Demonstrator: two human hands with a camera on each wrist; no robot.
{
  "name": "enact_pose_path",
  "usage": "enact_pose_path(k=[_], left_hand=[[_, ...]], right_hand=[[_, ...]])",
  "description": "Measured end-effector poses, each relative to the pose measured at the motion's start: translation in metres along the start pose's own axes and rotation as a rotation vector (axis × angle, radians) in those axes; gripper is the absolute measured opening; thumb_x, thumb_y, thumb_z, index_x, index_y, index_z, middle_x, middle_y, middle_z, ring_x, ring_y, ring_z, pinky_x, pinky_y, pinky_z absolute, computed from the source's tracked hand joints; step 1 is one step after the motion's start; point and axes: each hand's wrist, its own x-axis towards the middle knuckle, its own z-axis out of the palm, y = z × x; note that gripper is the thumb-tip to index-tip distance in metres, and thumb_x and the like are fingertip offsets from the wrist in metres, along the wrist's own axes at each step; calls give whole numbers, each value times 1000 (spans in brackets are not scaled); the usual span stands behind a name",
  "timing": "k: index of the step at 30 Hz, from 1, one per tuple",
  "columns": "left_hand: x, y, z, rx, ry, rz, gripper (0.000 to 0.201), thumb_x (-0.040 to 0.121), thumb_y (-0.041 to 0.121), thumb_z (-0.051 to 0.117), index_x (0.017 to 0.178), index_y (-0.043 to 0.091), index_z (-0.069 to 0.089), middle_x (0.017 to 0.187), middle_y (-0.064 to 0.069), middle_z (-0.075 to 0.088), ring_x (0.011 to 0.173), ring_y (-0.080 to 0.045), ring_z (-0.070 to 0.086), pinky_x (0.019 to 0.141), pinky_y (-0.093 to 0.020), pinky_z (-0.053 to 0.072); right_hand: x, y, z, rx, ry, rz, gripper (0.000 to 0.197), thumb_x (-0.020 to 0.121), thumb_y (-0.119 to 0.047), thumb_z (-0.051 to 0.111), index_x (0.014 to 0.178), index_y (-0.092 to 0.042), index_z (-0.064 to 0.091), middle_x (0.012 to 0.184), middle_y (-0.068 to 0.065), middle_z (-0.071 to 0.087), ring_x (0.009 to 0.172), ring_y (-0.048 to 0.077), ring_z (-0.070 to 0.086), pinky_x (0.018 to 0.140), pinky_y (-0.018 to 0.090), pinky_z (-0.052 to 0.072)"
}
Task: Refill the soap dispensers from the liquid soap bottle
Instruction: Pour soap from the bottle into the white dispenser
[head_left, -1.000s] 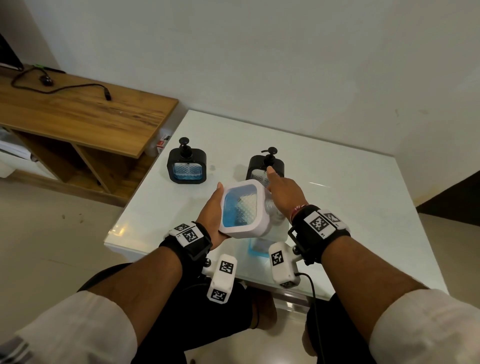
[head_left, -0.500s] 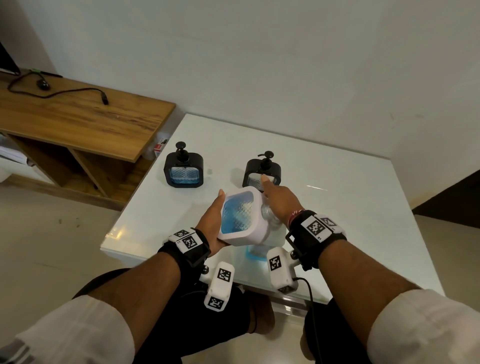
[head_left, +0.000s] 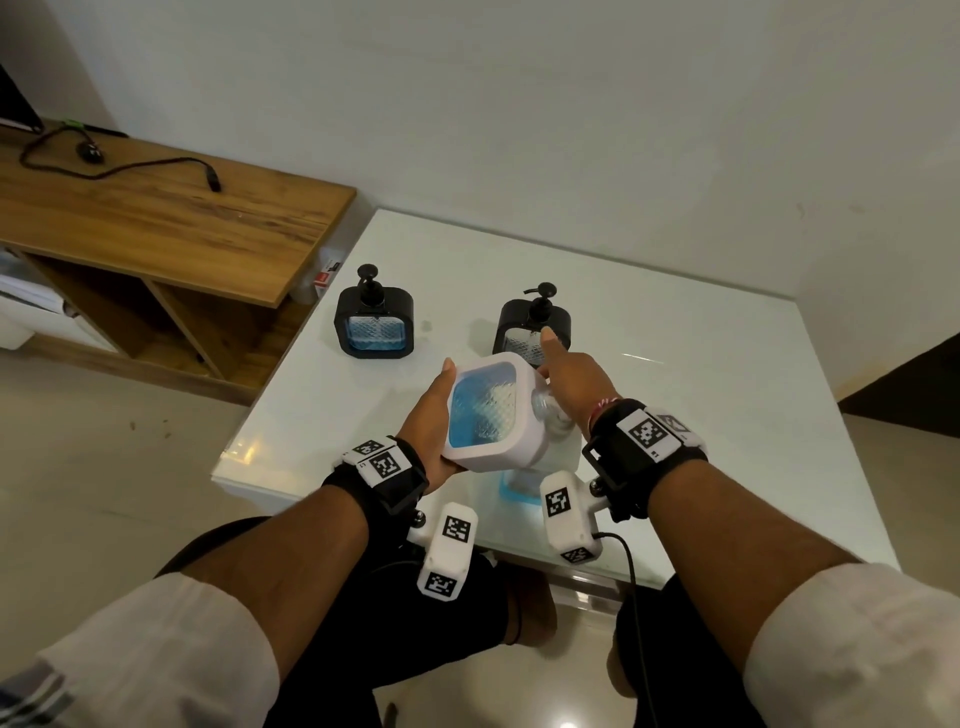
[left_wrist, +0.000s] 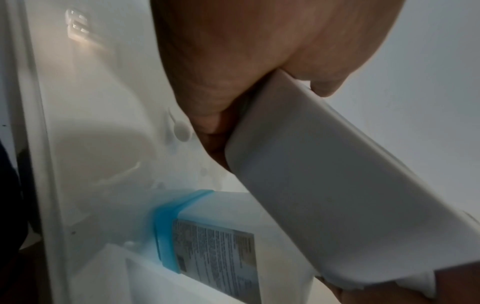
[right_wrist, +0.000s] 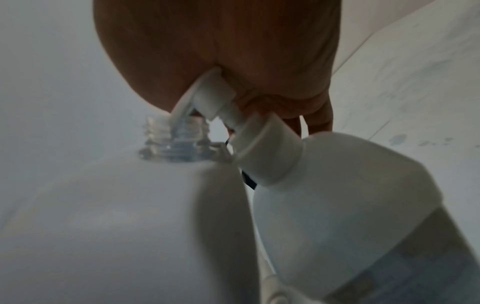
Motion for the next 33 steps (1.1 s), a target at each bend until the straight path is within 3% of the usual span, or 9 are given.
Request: enact_pose_path(k=[3, 8, 12, 18, 20, 25, 29, 33], left_hand=[[1, 1, 0, -9, -10, 3, 53, 102, 67, 31, 126, 31, 63, 113, -8, 71, 99, -25, 68, 76, -39, 60], [-1, 1, 1, -14, -22, 4, 53, 103, 65, 30, 118, 29, 64, 110, -7, 70, 97, -23, 66, 80, -39, 57], [-5, 1, 3, -13, -6, 9, 52, 103, 65, 31, 118, 29, 65, 108, -8, 71, 96, -24, 68, 73, -37, 60], [-5, 2, 4, -12, -17, 12, 51, 103, 64, 30, 115, 28, 64, 107, -8, 72, 96, -24, 67, 68, -36, 62], [-3, 2, 3, -4, 4, 8, 50, 103, 64, 32, 115, 29, 65, 106, -8, 73, 95, -25, 68, 68, -37, 62], [-3, 1, 3, 6, 8, 9, 51, 102, 66, 33, 120, 30, 65, 111, -8, 73, 98, -26, 69, 78, -41, 60], [-3, 1, 4, -9, 4, 19, 51, 103, 65, 33, 118, 29, 66, 104, -7, 75, 94, -25, 70, 80, -41, 57], [-1, 2, 3, -24, 11, 18, 53, 102, 66, 34, 121, 28, 66, 109, -7, 75, 99, -26, 69, 86, -43, 55]], right_hand=[[1, 0, -2, 55, 12, -14, 64, 104, -49, 20, 124, -4, 60, 123, 16, 60, 100, 23, 51, 90, 30, 34], [3, 3, 4, -32, 67, 35, 64, 102, -52, 23, 121, -4, 62, 124, 19, 61, 103, 29, 55, 86, 31, 35], [1, 3, 2, -18, 45, 18, 65, 103, -52, 21, 127, -4, 59, 128, 19, 59, 115, 31, 54, 92, 32, 35], [-1, 1, 2, 38, 13, 13, 68, 100, -58, 21, 123, -6, 60, 123, 15, 60, 101, 24, 52, 88, 30, 32], [0, 2, 4, 20, 28, 47, 69, 100, -58, 23, 124, -5, 60, 125, 17, 59, 103, 27, 53, 87, 29, 32], [-1, 3, 2, -5, 39, 72, 72, 99, -60, 22, 130, -5, 57, 132, 17, 56, 118, 31, 53, 91, 31, 34], [-1, 2, -1, 77, -38, 69, 76, 97, -64, 22, 133, -6, 54, 133, 16, 56, 121, 31, 53, 104, 35, 36], [1, 3, 1, 16, 54, 73, 70, 99, -60, 25, 126, -5, 58, 128, 16, 58, 115, 30, 54, 90, 32, 35]])
